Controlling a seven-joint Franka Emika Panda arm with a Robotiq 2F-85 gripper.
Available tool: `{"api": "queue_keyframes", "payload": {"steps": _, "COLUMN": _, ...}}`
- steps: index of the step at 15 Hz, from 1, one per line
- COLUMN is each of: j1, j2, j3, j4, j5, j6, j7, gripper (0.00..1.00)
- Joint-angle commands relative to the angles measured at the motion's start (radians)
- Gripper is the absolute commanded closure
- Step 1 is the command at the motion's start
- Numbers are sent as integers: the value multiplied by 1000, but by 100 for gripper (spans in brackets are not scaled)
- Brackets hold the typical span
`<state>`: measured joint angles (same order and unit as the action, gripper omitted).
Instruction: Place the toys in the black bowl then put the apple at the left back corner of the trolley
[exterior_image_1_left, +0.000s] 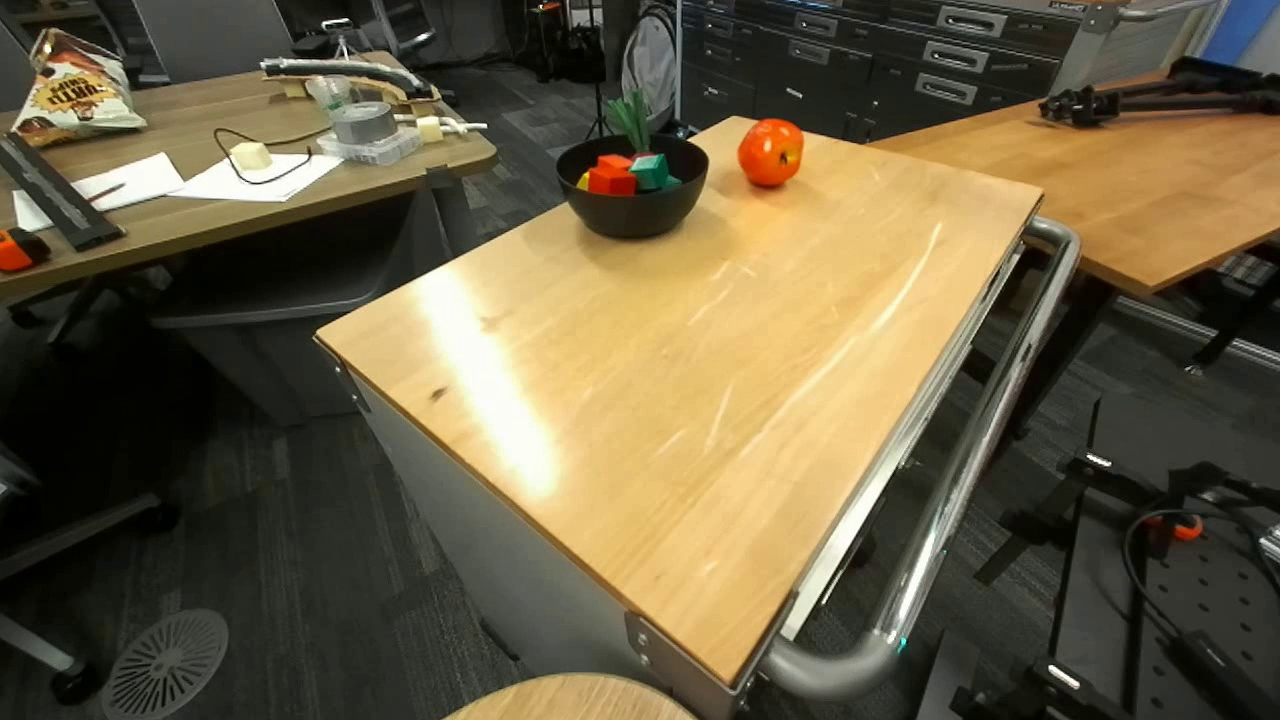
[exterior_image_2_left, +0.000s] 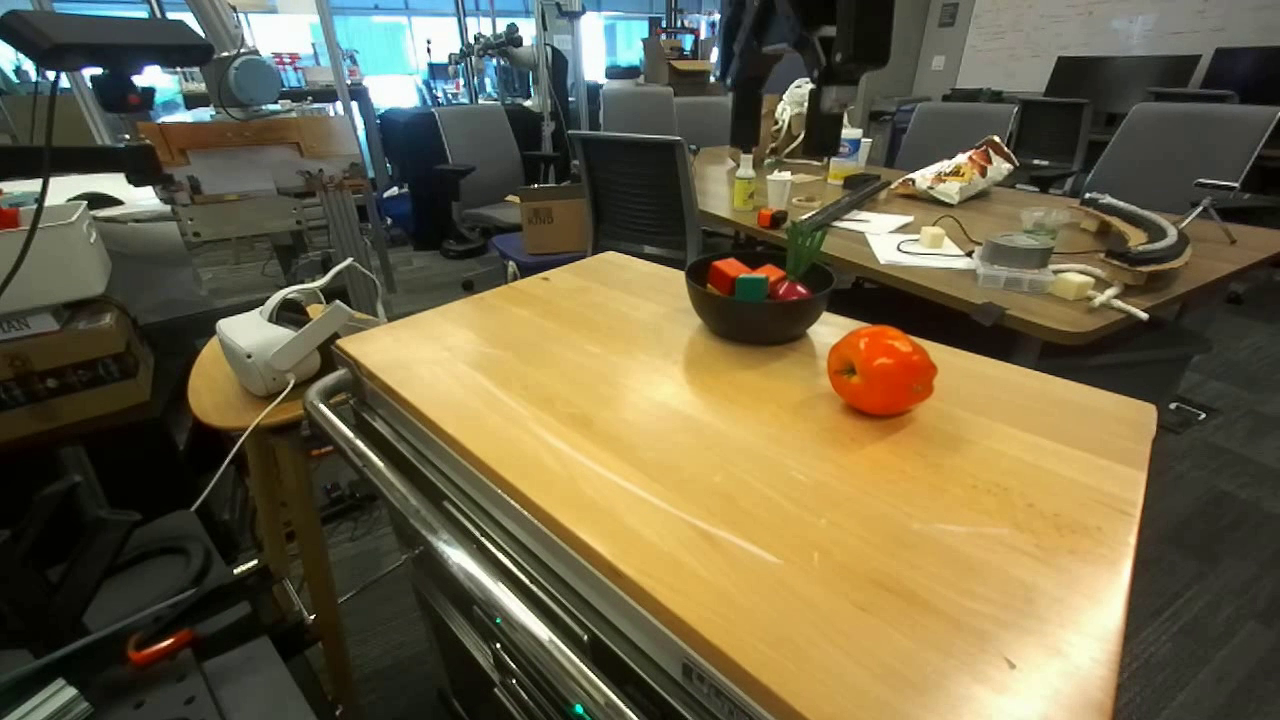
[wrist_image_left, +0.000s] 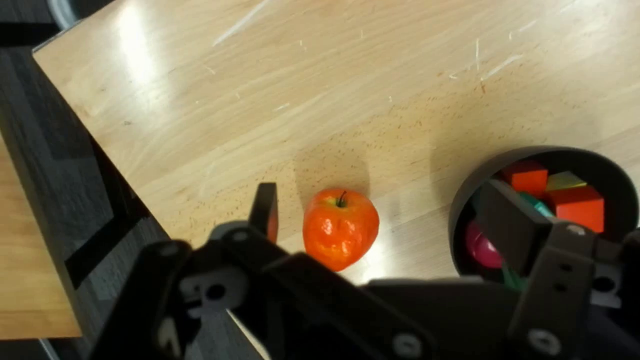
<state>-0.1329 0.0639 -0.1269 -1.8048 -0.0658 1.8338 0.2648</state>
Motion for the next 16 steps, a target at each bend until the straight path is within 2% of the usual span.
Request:
{"api": "queue_keyframes", "payload": {"steps": 1, "j1": -13, "j2": 135, "j3": -24, "j4": 109, "j5": 63, "j6": 14, "j7": 143, "gripper": 0}}
{"api": "queue_keyframes", "payload": {"steps": 3, "j1": -20, "j2": 195, "j3": -39, "j4": 134, "j5": 104, "j6": 42, "j7": 213, "gripper": 0}}
{"api": "queue_keyframes", "payload": {"steps": 4, "j1": -6, "j2": 130, "j3": -33, "j4": 67, "j5": 61, "j6": 29, "j7": 154, "gripper": 0}}
{"api": "queue_keyframes", "payload": {"steps": 7, "j1": -12, "j2": 194, "j3": -46, "j4": 100, "j5": 84, "j6": 46, "j7": 191, "gripper": 0}}
{"api": "queue_keyframes", "payload": {"steps": 10, "j1": -12, "j2": 198, "j3": -46, "j4": 113, "j5": 86, "j6": 46, "j7": 198, "gripper": 0}}
{"api": "queue_keyframes", "payload": {"steps": 12, "j1": -23, "j2": 232, "j3": -39, "j4": 148, "j5": 61, "j6": 19, "j7": 67, "gripper": 0}}
{"api": "queue_keyframes", "payload": {"steps": 13, "j1": -27, "j2": 254, "j3": -36, "j4": 173, "j5": 77, "j6": -1, "j7": 44, "gripper": 0}}
{"api": "queue_keyframes", "payload": {"steps": 14, "j1": -21, "j2": 283, "j3": -36, "j4": 197, "j5": 88, "j6": -14, "j7": 76, "gripper": 0}}
{"api": "queue_keyframes", "payload": {"steps": 16, "j1": 1, "j2": 325, "j3": -46, "j4": 210, "j5": 41, "j6": 23, "j7": 146, "gripper": 0}}
